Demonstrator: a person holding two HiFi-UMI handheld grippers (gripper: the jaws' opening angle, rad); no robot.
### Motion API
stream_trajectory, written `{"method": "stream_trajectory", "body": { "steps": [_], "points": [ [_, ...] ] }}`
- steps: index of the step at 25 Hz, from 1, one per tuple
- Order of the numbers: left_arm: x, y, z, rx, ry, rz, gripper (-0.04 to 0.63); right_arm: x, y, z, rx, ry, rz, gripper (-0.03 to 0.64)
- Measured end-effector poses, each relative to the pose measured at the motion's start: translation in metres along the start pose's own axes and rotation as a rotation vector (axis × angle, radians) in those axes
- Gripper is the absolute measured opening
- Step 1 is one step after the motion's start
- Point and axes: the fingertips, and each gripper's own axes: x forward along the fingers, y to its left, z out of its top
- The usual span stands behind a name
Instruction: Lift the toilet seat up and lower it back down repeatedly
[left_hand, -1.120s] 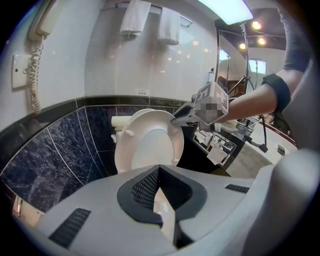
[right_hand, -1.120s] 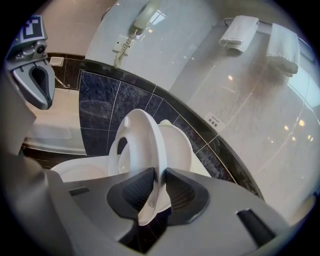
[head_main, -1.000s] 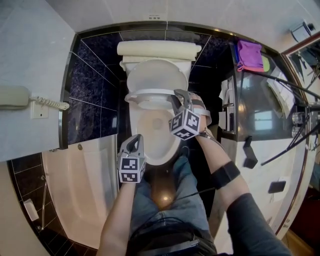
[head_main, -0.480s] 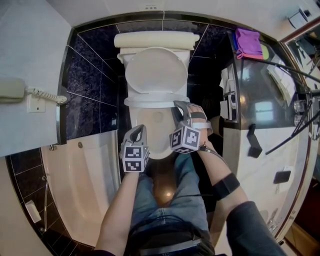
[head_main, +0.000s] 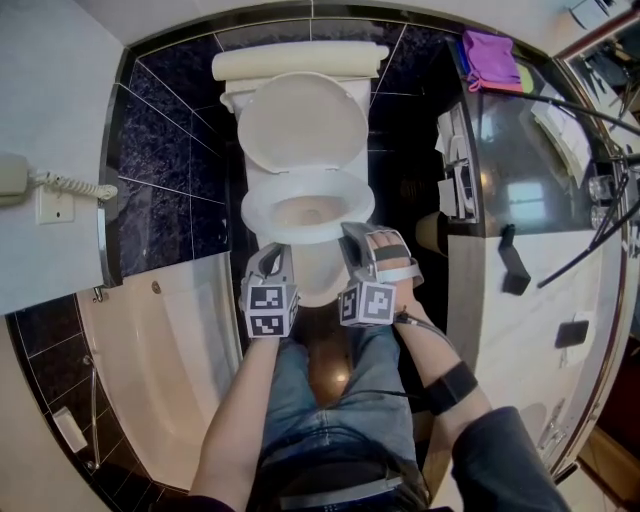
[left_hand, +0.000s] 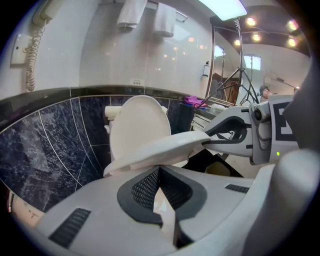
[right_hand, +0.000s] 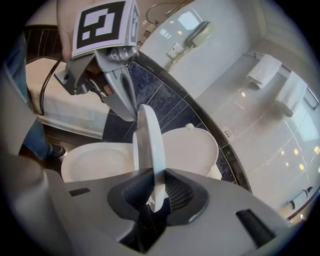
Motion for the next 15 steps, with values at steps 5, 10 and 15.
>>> {"method": "stream_trajectory", "body": {
  "steps": [5, 10, 15],
  "points": [
    [-0.006, -0.008, -0.034, -0.009, 0.036, -0.02, 0.0, -0.011, 0.04, -0.009, -0.007, 0.03, 0.013, 0.092],
    [-0.012, -0.018, -0.074, -0.016, 0.066, -0.051, 0.0, -0.02, 0.081, -0.018, -0.05, 0.039, 0.05, 0.102],
    [-0.014, -0.027, -0.116, -0.017, 0.102, -0.086, 0.0, -0.034, 0.122, -0.03, -0.053, 0.04, 0.108, 0.097]
  ]
}}
